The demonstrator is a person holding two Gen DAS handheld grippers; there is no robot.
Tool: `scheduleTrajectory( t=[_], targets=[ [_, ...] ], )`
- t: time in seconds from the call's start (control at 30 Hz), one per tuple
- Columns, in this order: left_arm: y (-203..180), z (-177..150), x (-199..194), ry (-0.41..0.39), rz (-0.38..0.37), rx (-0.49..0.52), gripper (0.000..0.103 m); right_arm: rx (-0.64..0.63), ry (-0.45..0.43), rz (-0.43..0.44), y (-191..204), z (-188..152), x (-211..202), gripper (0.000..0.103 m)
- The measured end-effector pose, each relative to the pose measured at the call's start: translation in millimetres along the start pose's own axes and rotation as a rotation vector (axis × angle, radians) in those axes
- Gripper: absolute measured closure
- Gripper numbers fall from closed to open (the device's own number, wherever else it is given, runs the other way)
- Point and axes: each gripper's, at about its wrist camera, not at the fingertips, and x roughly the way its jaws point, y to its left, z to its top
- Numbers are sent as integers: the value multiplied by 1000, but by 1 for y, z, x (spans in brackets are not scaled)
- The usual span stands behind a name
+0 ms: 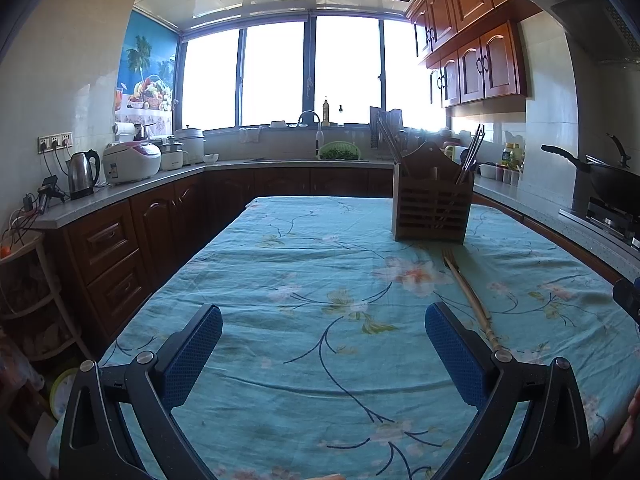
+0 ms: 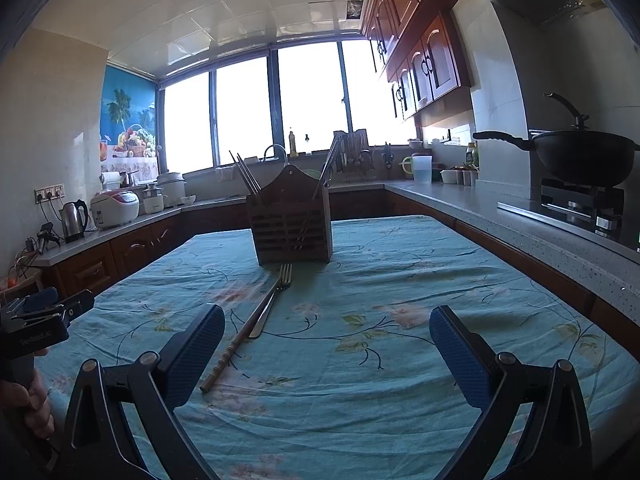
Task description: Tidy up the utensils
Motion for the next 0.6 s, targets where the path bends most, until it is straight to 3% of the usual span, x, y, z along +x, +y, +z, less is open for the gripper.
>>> scheduleTrajectory(
  t=[0.6],
  targets=[
    [-7, -1, -1, -4, 2, 7, 1, 2, -1, 3, 0, 0, 0, 0]
  ],
)
